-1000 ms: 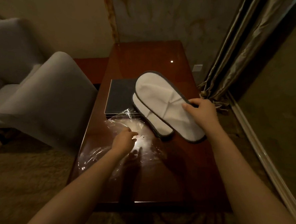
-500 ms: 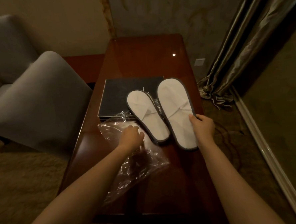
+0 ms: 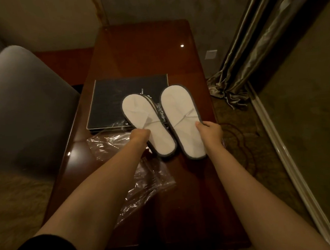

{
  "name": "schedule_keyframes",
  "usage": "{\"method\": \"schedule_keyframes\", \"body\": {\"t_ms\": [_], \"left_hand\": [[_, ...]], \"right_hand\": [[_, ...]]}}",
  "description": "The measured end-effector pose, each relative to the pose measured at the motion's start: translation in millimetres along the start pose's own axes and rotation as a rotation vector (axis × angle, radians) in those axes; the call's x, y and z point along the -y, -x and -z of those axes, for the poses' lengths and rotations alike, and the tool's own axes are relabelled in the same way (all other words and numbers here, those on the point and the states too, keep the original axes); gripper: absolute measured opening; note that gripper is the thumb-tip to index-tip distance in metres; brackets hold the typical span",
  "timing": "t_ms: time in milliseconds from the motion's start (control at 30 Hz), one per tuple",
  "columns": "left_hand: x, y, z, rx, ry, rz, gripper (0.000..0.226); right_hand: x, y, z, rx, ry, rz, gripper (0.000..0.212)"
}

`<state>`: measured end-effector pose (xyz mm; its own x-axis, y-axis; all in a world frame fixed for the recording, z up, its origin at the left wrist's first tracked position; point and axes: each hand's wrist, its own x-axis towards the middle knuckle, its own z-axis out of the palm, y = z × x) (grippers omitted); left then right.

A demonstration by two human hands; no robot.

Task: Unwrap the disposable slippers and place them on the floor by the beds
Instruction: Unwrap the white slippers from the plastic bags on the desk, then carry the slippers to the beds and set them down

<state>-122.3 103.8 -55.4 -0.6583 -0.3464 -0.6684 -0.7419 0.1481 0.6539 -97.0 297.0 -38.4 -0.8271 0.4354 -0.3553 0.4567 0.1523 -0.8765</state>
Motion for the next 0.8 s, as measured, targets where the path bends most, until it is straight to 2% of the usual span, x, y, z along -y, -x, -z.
{"method": "schedule_keyframes", "body": {"t_ms": [167, 300, 433, 533, 700, 800], "left_hand": [[-3.4, 7.0, 0.2, 0.008, 0.175, 0.038, 0.038], [-12.7, 16.2, 6.8, 0.038, 0.411, 0.003, 0.036], [-24.4, 28.8, 19.3, 0.045, 0.521, -0.046, 0.029], [-29.8, 40.2, 35.9, 0.038, 0.553, -0.097, 0.031], [-29.6, 55.4, 83.4, 0.015, 0.558, -0.235, 0.028], [-17.2, 65.9, 121.9, -0.021, 0.593, -0.299, 0.024]], "right_hand": [[-0.7, -3.1, -2.8, 0.014, -0.076, -0.061, 0.036], [4.3, -6.2, -4.4, 0.037, -0.143, -0.128, 0.024], [18.7, -6.5, -12.0, 0.092, -0.200, -0.142, 0.015], [34.4, -1.0, -19.5, 0.111, -0.253, -0.106, 0.017], [64.0, 18.4, -43.7, 0.153, -0.309, 0.004, 0.005], [84.8, 45.2, -69.1, 0.229, -0.328, 0.061, 0.010]]}}
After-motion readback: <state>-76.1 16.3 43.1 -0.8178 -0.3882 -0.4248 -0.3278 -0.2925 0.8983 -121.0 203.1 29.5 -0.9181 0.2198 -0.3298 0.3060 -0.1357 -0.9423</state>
